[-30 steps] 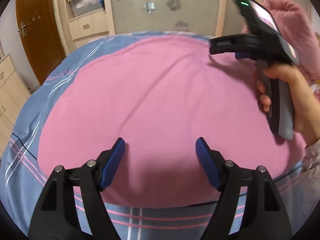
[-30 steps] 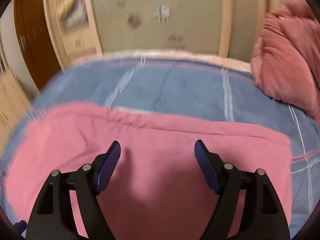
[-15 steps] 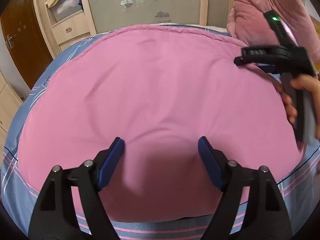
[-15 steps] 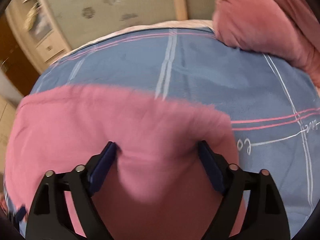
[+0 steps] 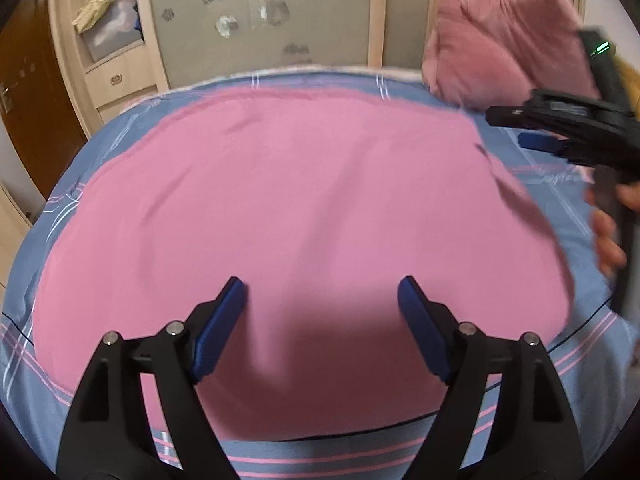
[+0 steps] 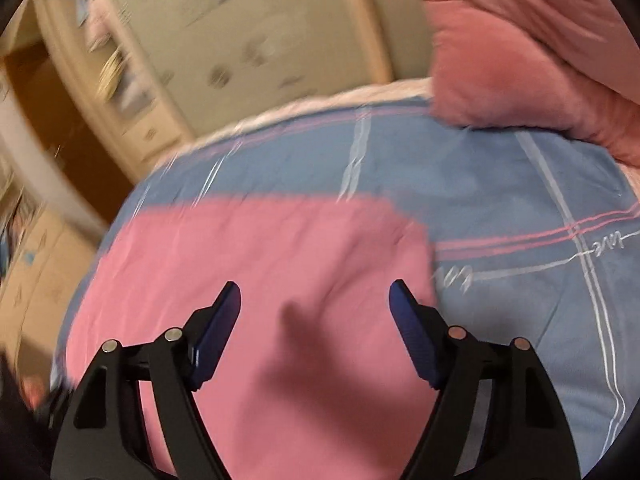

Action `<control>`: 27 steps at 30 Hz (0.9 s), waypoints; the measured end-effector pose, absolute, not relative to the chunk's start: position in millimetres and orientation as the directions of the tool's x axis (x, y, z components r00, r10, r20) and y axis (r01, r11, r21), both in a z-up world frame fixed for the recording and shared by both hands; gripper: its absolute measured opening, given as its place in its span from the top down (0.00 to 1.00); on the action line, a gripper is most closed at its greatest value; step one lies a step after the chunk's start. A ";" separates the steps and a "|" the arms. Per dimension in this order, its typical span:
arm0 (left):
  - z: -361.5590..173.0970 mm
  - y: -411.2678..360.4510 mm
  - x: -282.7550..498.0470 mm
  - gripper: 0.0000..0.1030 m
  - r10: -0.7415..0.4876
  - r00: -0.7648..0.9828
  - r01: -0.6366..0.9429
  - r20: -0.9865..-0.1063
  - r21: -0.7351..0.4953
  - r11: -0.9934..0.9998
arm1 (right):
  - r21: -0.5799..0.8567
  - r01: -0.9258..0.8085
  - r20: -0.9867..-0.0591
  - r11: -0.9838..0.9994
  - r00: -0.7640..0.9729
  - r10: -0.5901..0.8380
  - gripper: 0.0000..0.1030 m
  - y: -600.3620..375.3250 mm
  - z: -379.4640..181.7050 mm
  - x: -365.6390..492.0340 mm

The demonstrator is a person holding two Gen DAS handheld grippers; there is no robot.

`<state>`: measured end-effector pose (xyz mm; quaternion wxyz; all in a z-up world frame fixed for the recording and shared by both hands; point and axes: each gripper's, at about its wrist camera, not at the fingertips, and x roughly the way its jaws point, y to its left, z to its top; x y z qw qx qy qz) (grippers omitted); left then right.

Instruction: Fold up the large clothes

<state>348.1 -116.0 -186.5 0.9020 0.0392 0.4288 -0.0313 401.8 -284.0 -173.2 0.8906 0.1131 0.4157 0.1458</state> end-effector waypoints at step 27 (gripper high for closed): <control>-210.4 -47.8 400.3 0.12 0.106 0.562 -0.065 -0.821 0.084 0.994 | 0.193 -0.204 -0.784 0.960 0.556 0.276 0.19 -197.2 -220.3 410.4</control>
